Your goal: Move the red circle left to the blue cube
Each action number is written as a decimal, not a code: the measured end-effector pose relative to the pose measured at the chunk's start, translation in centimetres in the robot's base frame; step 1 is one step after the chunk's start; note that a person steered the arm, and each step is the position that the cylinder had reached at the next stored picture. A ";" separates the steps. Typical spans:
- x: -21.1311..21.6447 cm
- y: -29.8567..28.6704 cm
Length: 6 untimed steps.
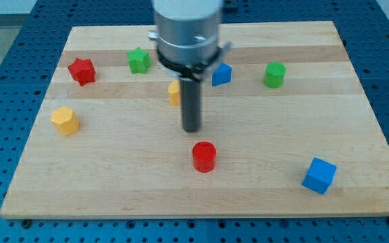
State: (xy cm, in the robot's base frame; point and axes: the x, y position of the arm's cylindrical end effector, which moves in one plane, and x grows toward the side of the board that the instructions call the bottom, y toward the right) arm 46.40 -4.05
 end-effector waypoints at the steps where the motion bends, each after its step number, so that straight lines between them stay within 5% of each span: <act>1: 1.7 -4.7; 4: 8.0 8.6; 6: 8.4 1.2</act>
